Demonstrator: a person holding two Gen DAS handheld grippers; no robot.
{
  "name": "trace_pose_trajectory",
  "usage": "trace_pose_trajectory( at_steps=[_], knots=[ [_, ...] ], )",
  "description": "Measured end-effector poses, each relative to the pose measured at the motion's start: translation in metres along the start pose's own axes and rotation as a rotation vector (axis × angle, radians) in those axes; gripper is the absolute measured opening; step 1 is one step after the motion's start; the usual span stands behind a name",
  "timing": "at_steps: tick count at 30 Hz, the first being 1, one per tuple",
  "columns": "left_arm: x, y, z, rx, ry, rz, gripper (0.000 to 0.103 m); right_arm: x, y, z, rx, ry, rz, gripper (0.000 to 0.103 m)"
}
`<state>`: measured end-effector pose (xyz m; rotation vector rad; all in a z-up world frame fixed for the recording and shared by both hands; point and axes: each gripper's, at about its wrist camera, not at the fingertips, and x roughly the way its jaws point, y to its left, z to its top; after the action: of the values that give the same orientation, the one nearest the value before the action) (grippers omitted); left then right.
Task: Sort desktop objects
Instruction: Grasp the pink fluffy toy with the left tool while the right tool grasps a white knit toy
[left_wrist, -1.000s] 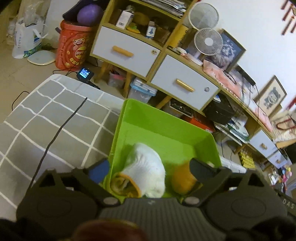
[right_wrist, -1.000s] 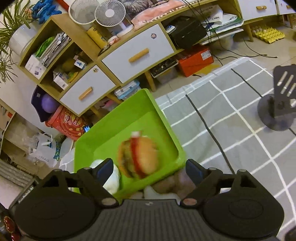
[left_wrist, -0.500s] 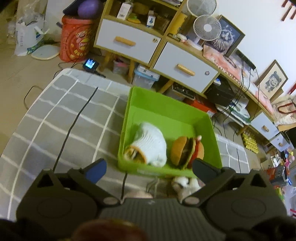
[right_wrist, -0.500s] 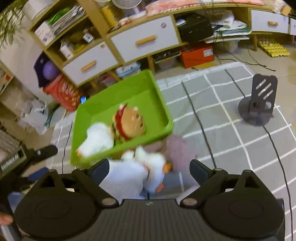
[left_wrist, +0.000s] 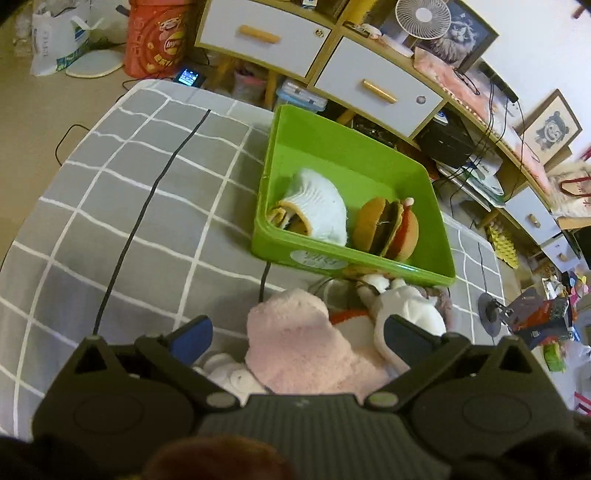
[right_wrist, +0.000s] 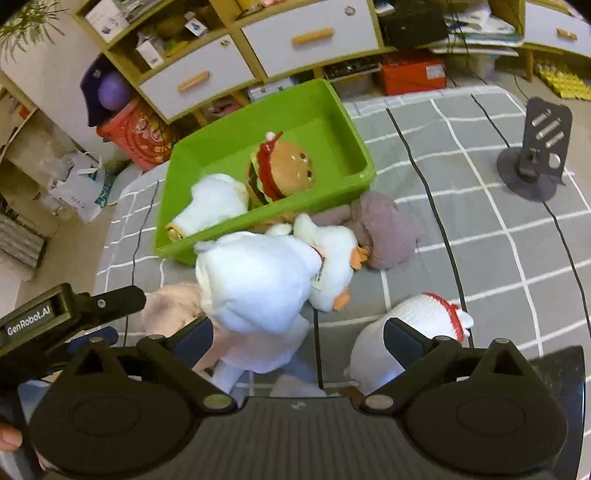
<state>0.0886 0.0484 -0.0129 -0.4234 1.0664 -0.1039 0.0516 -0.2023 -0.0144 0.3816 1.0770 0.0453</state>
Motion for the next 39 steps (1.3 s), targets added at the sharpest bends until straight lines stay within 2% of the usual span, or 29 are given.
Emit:
trace_pose_trajectory(
  at_steps=[4,13,16,19,22,25,26,29,36,39],
  knots=[
    [0.004,0.004,0.000,-0.019,0.001,0.030,0.102,-0.005,-0.007,0.003,0.014,-0.012,-0.003,0.100],
    [0.009,0.004,0.001,-0.021,0.023,0.007,0.102,-0.002,-0.025,0.012,0.042,-0.004,-0.032,0.100],
    [0.014,0.007,0.001,-0.050,0.046,-0.022,0.102,0.004,-0.032,0.013,0.093,0.014,0.011,0.100],
    [0.021,0.014,0.000,-0.123,0.074,-0.064,0.102,0.009,-0.035,0.016,0.137,0.017,0.075,0.100],
    [0.027,0.016,-0.001,-0.142,0.087,-0.067,0.102,0.015,-0.033,0.019,0.175,0.023,0.117,0.100],
    [0.034,0.015,-0.002,-0.145,0.102,-0.066,0.097,0.022,-0.029,0.020,0.206,0.033,0.150,0.100],
    [0.037,0.015,-0.003,-0.150,0.114,-0.072,0.093,0.025,-0.028,0.021,0.222,0.037,0.160,0.100],
    [0.047,0.017,-0.005,-0.193,0.153,-0.101,0.088,0.038,-0.028,0.021,0.281,0.054,0.182,0.099],
    [0.055,0.018,-0.006,-0.223,0.150,-0.084,0.076,0.058,-0.030,0.023,0.384,0.065,0.228,0.098],
    [0.058,0.019,-0.007,-0.217,0.153,-0.068,0.067,0.059,-0.026,0.023,0.376,0.054,0.246,0.088]
  ],
)
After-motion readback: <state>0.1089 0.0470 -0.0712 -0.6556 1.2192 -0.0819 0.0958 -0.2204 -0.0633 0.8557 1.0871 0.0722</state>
